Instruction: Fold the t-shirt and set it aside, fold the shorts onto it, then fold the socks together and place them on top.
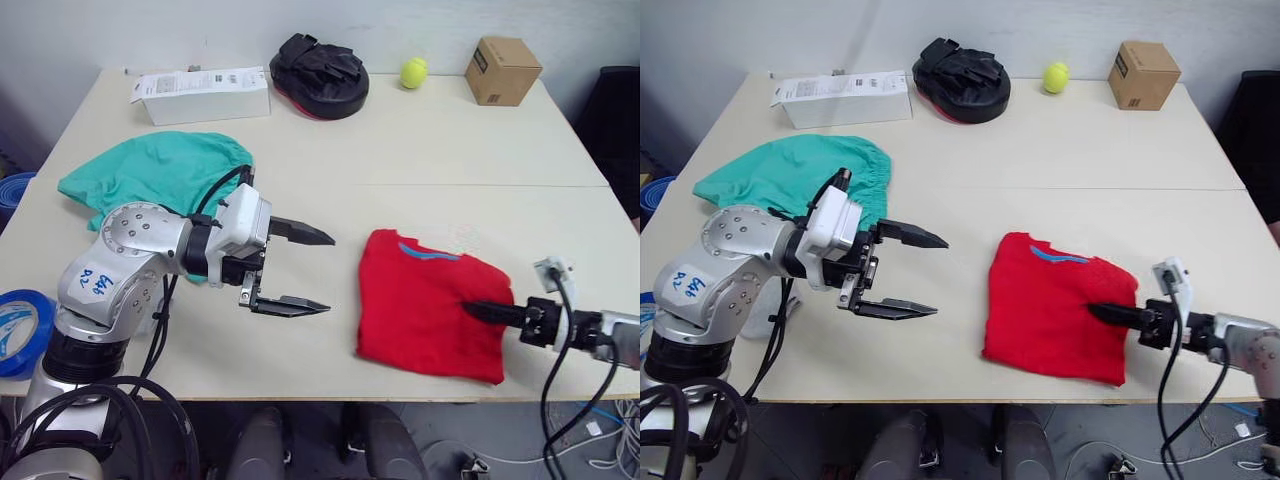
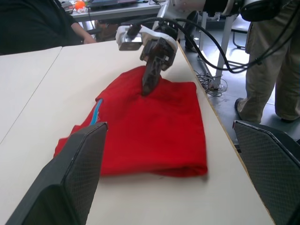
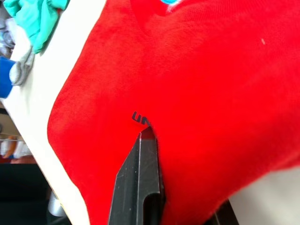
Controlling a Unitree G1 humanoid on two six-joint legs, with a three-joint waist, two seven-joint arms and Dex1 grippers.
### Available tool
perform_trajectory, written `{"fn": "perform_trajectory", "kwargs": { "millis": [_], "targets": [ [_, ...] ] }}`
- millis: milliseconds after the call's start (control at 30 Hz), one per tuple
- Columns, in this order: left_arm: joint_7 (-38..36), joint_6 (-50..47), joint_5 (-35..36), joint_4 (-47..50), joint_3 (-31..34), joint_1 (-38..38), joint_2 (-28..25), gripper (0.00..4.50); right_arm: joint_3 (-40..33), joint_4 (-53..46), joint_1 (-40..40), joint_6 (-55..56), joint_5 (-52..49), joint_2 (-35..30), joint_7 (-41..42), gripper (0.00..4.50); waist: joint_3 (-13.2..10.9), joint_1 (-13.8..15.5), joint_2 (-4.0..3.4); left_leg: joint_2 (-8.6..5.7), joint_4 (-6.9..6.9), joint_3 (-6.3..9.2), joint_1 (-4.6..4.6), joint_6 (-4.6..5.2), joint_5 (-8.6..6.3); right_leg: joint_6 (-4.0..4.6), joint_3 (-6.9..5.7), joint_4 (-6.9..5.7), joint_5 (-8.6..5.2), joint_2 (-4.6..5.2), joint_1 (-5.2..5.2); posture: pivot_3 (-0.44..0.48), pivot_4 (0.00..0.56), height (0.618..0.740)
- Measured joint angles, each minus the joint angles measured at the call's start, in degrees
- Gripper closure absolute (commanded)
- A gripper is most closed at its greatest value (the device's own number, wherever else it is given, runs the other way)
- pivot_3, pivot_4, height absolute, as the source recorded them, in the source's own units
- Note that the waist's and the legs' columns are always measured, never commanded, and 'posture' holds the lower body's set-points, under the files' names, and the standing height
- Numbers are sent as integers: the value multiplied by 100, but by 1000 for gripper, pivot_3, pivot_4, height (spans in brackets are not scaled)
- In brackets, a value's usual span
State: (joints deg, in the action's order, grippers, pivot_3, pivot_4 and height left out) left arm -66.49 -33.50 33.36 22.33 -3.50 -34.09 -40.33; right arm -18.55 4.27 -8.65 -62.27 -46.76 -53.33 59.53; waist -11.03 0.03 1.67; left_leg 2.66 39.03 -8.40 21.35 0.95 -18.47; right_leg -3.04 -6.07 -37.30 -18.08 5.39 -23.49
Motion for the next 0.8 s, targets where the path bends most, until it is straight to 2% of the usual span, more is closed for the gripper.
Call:
{"fn": "perform_trajectory", "kwargs": {
  "millis": [333, 500, 633, 800],
  "targets": [
    [32, 133, -2, -11, -105, 2, 31, 6, 488, 352, -174, 625, 626, -261, 508, 4470, -2, -7, -3, 1, -2, -2, 0, -1, 0, 0, 1, 2, 0, -1, -2, 0, 150, 740],
    [106, 163, -56, -36, -150, 118, 32, 6, 884, 234, 81, 1743, 1426, -233, 383, 4470, -1, -4, -6, 2, -3, -2, -1, -1, 0, -1, 0, 6, 0, -1, 0, 0, 150, 740],
    [140, 272, -230, -274, -329, 59, 191, 6, 900, 21, 253, 2153, 1605, -242, 356, 3467, -1, -2, -6, 2, -1, -2, -6, -1, 1, -7, 1, 9, 3, -2, 8, 0, 150, 740],
    [98, 586, -579, -1120, -649, -384, 624, 6, 748, -105, 794, 2933, 1960, -823, 734, 1806, 2, 105, -15, -8, -1, -4, 1, 8, -4, -14, -1, 24, 7, 2, 7, 0, 150, 740]
  ]
}}
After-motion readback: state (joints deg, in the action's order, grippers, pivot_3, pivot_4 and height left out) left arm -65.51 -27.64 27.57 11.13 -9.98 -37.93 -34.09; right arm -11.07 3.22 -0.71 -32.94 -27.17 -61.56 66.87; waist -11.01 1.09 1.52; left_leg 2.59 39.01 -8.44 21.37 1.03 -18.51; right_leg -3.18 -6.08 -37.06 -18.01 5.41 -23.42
